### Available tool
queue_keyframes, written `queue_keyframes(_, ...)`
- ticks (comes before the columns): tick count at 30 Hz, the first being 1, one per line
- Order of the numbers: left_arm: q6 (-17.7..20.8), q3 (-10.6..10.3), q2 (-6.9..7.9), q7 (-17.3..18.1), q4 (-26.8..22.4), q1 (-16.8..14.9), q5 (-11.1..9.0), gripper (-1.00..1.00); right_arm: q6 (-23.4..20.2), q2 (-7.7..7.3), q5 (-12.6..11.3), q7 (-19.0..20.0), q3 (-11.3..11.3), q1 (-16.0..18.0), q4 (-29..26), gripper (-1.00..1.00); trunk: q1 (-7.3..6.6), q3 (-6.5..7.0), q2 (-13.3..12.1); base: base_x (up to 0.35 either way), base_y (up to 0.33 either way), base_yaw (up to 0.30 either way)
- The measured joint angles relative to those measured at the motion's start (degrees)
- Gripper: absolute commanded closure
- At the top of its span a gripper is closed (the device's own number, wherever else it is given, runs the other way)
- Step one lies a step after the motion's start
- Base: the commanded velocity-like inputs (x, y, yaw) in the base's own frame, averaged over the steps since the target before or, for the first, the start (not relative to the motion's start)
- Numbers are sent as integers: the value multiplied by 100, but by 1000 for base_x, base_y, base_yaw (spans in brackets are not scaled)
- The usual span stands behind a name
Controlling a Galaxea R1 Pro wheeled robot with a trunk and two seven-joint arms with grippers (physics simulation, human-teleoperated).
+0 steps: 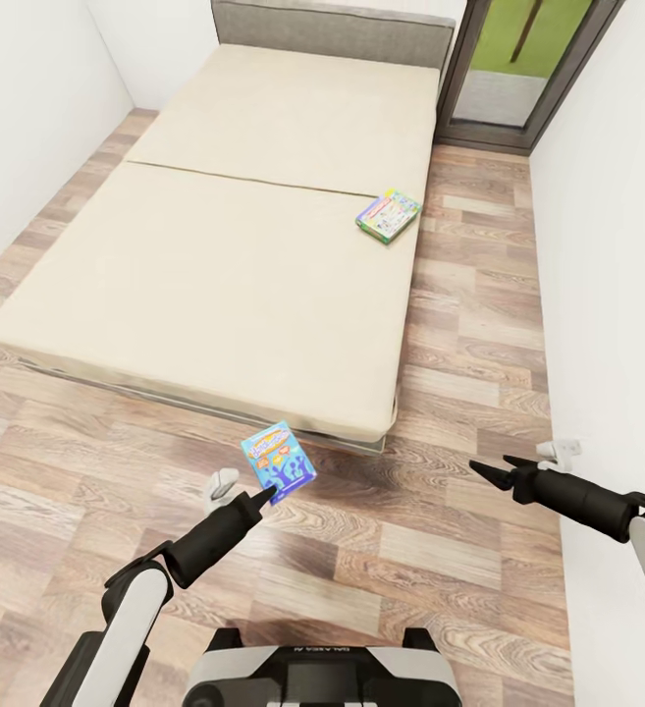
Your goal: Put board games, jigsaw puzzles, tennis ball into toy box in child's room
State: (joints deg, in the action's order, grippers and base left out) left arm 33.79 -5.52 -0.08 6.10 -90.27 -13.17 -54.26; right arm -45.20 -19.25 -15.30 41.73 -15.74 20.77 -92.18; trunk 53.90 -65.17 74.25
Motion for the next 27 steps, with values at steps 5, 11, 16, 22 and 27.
queue_keyframes(5,-8,-4,-5,-4,22,0,-1,100,-27,-28,1,167,-11,6,0,-100,-110,90,-201,0,0,0)
queue_keyframes(11,-10,-3,-2,-6,41,0,4,100,-38,-18,2,272,-7,7,0,-100,-242,198,-441,0,0,0)
queue_keyframes(16,-10,-4,-1,-8,48,0,7,100,-33,17,3,302,8,5,0,-100,-352,287,-642,0,0,0)
queue_keyframes(22,-9,-4,8,-5,53,0,7,100,-36,47,3,321,28,4,0,-100,-483,405,-883,0,0,0)
queue_keyframes(27,-9,-4,12,-1,54,0,7,100,-45,55,3,330,42,2,0,-100,-593,523,-1083,0,0,0)
